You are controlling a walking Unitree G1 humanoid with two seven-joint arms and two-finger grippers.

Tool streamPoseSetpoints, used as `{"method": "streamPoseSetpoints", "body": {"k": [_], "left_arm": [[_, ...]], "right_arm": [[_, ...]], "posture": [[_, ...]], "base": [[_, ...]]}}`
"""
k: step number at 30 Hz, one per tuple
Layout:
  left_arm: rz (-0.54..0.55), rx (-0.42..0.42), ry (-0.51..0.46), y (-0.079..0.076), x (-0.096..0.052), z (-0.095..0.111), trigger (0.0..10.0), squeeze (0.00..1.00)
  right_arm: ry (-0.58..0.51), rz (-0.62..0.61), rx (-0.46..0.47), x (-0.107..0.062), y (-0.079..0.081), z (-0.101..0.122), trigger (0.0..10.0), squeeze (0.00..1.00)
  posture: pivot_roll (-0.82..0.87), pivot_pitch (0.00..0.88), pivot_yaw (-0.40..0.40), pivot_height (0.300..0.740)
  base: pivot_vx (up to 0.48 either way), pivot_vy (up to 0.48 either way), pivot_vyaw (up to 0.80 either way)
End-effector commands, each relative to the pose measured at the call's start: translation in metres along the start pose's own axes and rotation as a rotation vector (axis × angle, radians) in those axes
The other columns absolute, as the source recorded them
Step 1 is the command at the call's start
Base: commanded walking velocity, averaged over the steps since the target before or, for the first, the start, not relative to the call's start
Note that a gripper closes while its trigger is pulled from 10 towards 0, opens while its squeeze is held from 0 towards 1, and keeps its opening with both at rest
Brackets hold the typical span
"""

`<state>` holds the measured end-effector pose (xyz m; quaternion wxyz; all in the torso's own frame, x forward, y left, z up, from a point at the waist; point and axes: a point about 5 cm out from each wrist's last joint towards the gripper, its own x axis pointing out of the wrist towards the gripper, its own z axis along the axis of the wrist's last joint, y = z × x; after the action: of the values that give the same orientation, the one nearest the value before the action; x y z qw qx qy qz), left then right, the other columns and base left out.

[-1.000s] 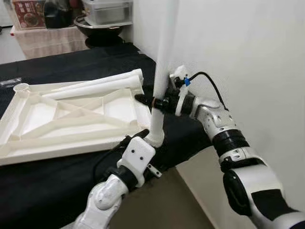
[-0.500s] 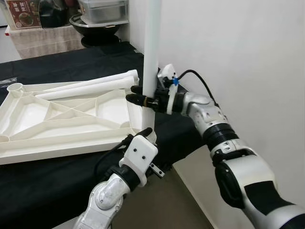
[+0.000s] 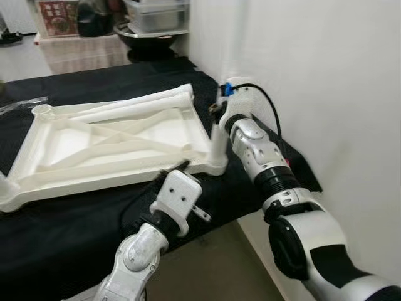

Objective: Building children table

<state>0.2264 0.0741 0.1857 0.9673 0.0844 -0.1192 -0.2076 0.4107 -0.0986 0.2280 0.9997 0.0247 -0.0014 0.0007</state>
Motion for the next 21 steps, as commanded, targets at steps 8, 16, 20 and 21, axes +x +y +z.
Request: {"method": "streamPoseSetpoints", "body": {"k": [8, 16, 20, 21], "left_arm": [[0.048, 0.012, 0.059, 0.0, -0.011, -0.01, 10.0, 0.0], [0.003, 0.001, 0.074, -0.012, -0.016, -0.015, 10.0, 0.0], [-0.025, 0.013, 0.065, -0.018, -0.017, -0.014, 10.0, 0.0], [-0.025, 0.013, 0.065, -0.018, -0.017, -0.014, 10.0, 0.0]], "right_arm": [[-0.061, 0.102, -0.006, -0.005, 0.015, 0.0, 10.0, 1.0], [0.007, 0.764, -0.027, -0.024, 0.042, -0.008, 10.0, 0.0], [0.077, 1.409, -0.092, -0.063, 0.025, -0.025, 10.0, 0.0], [0.077, 1.409, -0.092, -0.063, 0.025, -0.025, 10.0, 0.0]], "posture": [[0.02, 0.032, -0.072, 0.74], [0.02, 0.0, -0.079, 0.74], [0.04, 0.0, -0.091, 0.74], [0.04, 0.0, -0.091, 0.74]], "base": [[0.0, 0.0, 0.0], [0.0, 0.0, 0.0], [0.0, 0.0, 0.0], [0.0, 0.0, 0.0]]}}
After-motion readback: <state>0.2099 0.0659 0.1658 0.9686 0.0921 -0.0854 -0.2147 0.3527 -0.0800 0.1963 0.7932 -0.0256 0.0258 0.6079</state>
